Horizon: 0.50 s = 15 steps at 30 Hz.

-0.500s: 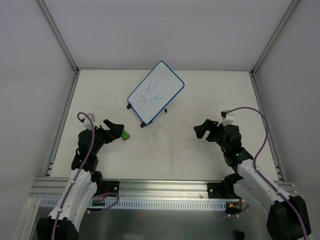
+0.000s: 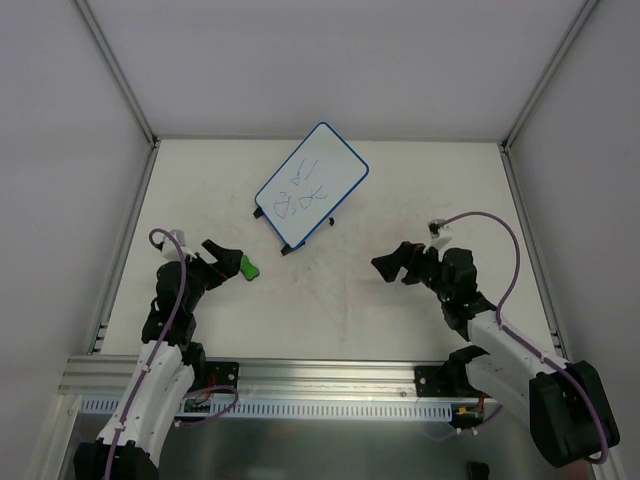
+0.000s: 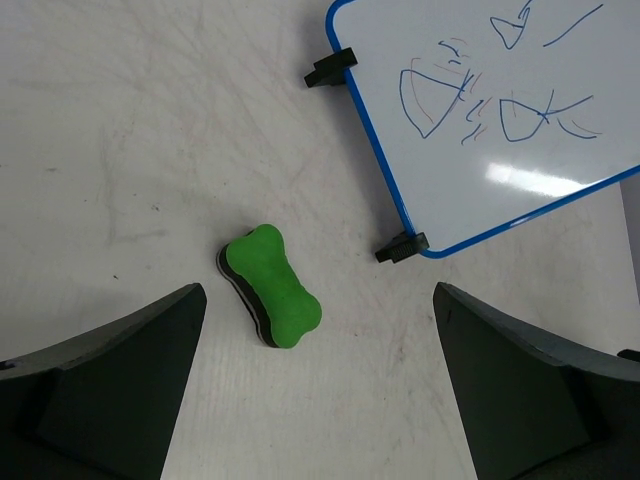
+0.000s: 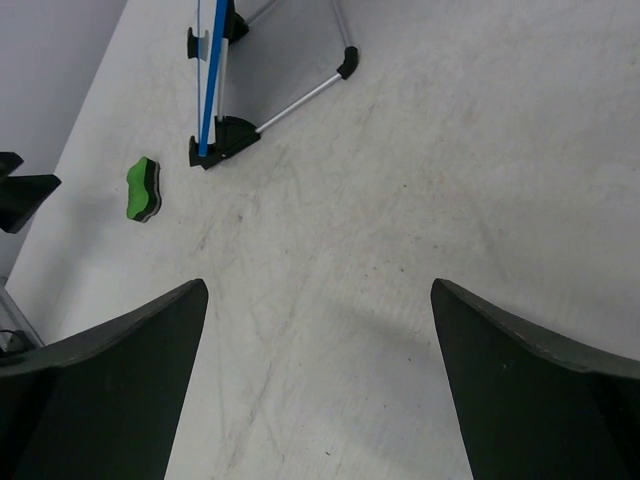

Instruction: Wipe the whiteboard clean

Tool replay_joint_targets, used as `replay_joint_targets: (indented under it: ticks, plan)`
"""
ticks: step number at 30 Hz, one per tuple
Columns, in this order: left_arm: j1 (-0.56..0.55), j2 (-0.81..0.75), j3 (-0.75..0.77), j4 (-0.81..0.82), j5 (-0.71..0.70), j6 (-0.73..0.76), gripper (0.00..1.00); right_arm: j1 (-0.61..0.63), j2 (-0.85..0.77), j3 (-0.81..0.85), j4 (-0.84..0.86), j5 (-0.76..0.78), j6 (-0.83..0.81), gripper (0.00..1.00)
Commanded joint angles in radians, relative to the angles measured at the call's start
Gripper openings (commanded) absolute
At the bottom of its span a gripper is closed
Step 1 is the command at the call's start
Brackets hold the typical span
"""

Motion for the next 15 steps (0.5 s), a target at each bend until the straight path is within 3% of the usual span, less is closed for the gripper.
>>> replay_joint_targets:
  ticks: [1, 7, 15]
  plan:
    - [-0.004, -0.020, 0.015, -0.027, -0.008, 0.032, 0.99, 0.000, 0.072, 0.076, 0.213, -0.067, 0.060, 0.99]
    - [-0.004, -0.032, 0.015, -0.030, -0.002, 0.039, 0.99, -0.002, 0.239, 0.239, 0.275, -0.085, 0.083, 0.99]
    - [-0.004, 0.008, 0.028, -0.031, -0.002, 0.046, 0.99, -0.002, 0.607, 0.394, 0.609, -0.168, 0.218, 0.99]
